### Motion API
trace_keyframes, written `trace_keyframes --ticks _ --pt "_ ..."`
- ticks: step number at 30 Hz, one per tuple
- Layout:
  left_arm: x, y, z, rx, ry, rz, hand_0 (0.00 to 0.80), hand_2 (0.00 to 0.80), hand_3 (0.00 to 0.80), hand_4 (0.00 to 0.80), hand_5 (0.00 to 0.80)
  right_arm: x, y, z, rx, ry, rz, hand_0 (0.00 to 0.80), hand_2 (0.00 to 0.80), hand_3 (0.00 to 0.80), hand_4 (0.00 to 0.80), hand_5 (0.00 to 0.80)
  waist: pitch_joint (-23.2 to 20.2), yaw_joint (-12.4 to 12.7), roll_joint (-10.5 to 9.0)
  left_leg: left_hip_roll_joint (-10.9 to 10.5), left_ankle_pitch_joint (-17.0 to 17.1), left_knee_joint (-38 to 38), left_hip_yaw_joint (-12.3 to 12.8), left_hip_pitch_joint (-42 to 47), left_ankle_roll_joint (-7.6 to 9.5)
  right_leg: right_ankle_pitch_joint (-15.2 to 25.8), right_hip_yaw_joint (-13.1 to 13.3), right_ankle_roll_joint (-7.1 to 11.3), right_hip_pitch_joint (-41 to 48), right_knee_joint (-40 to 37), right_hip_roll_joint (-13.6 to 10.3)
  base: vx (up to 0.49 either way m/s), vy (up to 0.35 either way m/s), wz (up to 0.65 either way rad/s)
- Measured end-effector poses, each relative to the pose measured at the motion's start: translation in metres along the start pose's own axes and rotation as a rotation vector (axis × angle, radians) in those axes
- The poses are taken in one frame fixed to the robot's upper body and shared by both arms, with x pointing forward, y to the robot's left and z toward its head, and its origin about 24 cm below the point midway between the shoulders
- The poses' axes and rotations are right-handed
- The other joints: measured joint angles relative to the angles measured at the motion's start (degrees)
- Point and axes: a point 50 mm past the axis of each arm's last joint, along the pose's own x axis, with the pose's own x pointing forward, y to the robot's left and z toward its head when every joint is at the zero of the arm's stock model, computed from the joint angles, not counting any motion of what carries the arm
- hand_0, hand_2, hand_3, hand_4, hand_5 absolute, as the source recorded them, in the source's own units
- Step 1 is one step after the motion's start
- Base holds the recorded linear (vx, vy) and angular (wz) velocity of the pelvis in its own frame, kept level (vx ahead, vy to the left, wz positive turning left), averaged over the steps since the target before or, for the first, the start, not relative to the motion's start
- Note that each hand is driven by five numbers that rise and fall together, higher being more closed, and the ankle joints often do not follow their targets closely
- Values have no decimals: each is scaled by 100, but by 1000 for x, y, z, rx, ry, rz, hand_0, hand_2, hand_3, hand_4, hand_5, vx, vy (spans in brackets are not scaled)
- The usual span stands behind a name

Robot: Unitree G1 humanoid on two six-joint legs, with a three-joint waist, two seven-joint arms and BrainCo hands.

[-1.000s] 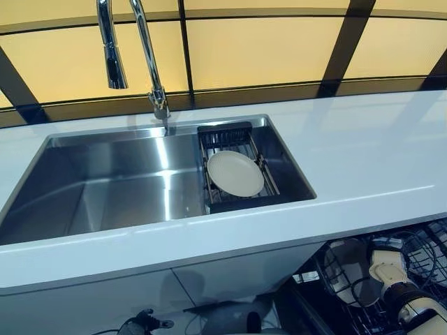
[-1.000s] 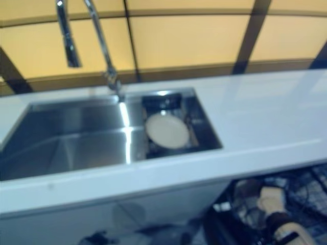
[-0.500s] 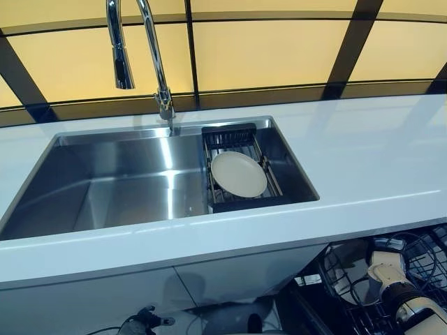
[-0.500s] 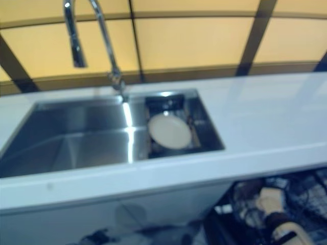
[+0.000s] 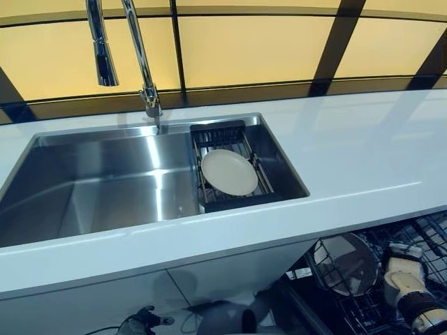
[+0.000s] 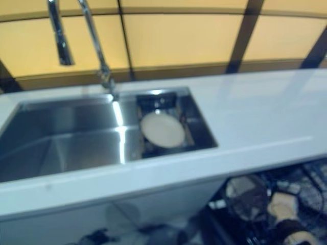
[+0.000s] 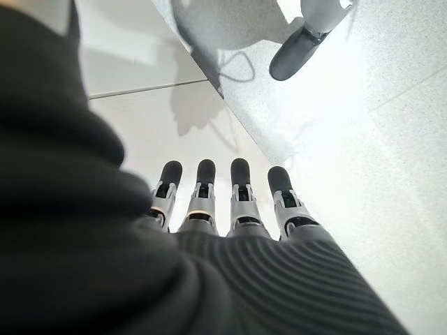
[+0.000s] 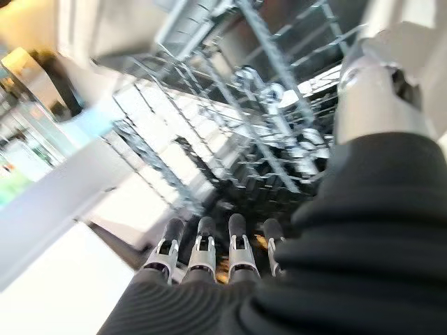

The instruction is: Take plates into dishwasher

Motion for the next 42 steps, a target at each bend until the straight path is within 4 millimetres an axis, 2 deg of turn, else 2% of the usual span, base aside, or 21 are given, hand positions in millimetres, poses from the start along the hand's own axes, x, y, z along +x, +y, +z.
trace_keyframes --ticks 3,6,9,11,17,19,22,26,28,29,31,37,42 --pt "0 6 -4 4 12 14 0 0 0 0 0 -2 2 -14 41 14 9 0 0 0 0 0 8 -23 -86 23 -16 0 87 45 -21 1 66 2 1 0 43 4 -28 -14" --pt "0 15 -7 -23 24 40 0 0 0 0 0 -4 2 -27 108 28 38 0 0 0 0 0 32 -183 -182 39 -18 -1 113 47 -25 3 85 4 -8 0 52 -27 -38 -5" --pt "0 18 -10 -23 32 47 0 0 0 0 0 -4 2 -51 154 84 66 0 0 0 0 0 47 -295 -213 34 -27 -1 133 46 -35 5 115 7 -22 0 53 -6 -20 -4" --pt "0 21 -10 -22 34 52 0 0 0 0 0 -3 -10 -77 192 151 45 0 0 0 0 0 50 -347 -216 31 -36 -1 191 55 -44 9 170 14 -37 0 57 -3 -30 -13" --pt "0 21 -14 -22 46 60 0 0 0 0 0 -7 -65 -131 304 269 -172 0 0 0 0 0 62 -463 -222 46 -45 -1 241 54 -51 10 215 15 -38 -2 71 -13 -9 -5" --pt "0 21 -16 -24 54 65 0 0 0 0 0 -14 -102 -147 372 278 -286 0 0 0 0 0 71 -464 -206 42 -44 -1 240 51 -50 13 215 19 -42 -2 67 -41 7 -1" --pt "0 20 -19 -31 59 74 0 0 0 0 0 -31 -162 -155 434 226 -499 0 0 0 0 0 94 -440 -172 38 -38 -2 229 25 -42 18 207 25 -64 -2 58 0 0 0" --pt "0 14 -20 -50 68 75 0 0 0 0 0 -72 -246 -144 493 72 -827 0 0 0 0 0 147 -424 -57 24 -30 0 177 -44 -32 18 158 26 -102 -2 35 -11 5 6" --pt "0 13 -18 -68 64 78 0 0 0 0 0 -90 -271 -134 476 0 -937 0 0 0 0 0 153 -401 -29 24 -15 3 111 -73 -20 21 94 25 -121 -1 31 2 -2 13" --pt "0 10 -16 -76 60 76 0 0 0 0 0 -105 -290 -121 455 -84 -1009 0 0 0 0 0 163 -288 -16 22 -8 6 98 -80 -29 20 56 24 -123 -1 40 6 -9 11" --pt "0 8 -14 -82 53 76 0 0 0 0 0 -123 -312 -99 411 -203 -1082 0 0 0 0 0 165 -166 -13 27 13 9 8 -162 -52 13 -18 15 -129 -2 28 -2 -18 20" --pt "1 10 -7 -109 37 96 0 0 0 0 0 -151 -342 -54 253 -410 -1172 0 0 0 0 0 292 272 -56 -59 134 35 -331 -471 -9 15 -336 13 -281 5 -59 -83 -25 29" --pt "1 14 -5 -106 29 111 0 0 0 0 0 -169 -348 -6 146 -608 -1201 0 0 0 0 0 555 551 -138 -98 262 39 -594 -775 5 25 -586 9 -429 23 -121 -95 1 29"
